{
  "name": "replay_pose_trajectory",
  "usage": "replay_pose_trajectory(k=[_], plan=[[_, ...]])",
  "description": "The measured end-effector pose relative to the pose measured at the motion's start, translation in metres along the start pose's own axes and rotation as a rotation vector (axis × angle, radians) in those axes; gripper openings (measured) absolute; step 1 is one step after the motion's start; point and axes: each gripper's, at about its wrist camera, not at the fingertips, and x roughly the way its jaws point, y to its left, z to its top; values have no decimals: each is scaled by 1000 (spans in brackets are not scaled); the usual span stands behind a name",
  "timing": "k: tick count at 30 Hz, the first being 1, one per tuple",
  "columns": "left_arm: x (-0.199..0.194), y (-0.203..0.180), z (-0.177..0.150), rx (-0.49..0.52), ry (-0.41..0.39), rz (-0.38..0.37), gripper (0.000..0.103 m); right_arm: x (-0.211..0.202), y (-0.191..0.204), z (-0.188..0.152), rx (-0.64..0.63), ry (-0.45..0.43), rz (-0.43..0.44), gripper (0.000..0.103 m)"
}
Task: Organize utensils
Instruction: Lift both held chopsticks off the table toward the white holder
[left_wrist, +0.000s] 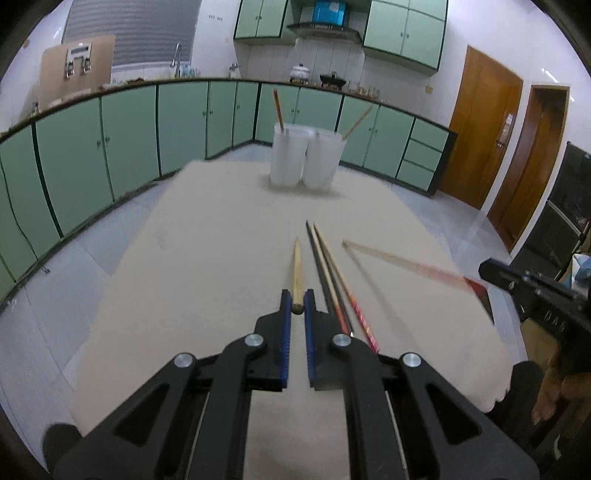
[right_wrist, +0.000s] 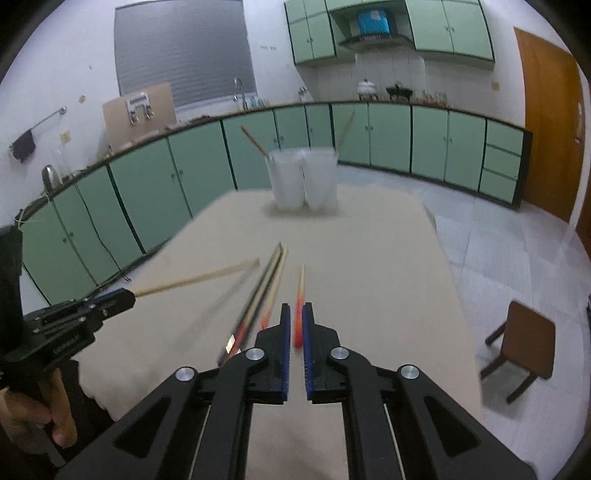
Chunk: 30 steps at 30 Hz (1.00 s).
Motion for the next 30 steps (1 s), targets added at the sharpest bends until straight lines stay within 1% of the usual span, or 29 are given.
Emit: replay_pose_trajectory(k=[5,8,10,11,14,15,17,19,24,30], plan=[[-17,2,33,18,-33,-11,6,-12,5,43,-54,-15,19,6],[-23,1,44,34,-61,-3,6,-13,5,49,-73,-32,15,6],[-23,3,43,28,-64,-3,6,-8,-2,40,-47,-21,40,8],[-22,4,42,22,-62,-3,6,-3,-7,28,-29,-14,41,10],[-19,7,36,6,-47,-9,6,19,-17,-25,-7,55,15,16],[-18,7,36,7,-45,-9,6,27,-20,-46,3,93,8,17],[-18,7,38,7,-45,-8,6,35,-20,-76,-8,125,-5,18],[-19,8,41,10,-51,-6,6,39,-19,-93,-20,146,-3,21],[-16,9,46,15,-47,1,6,53,-23,-110,7,187,-6,20],[-14,8,45,21,-39,8,6,59,-24,-106,-5,176,11,19]])
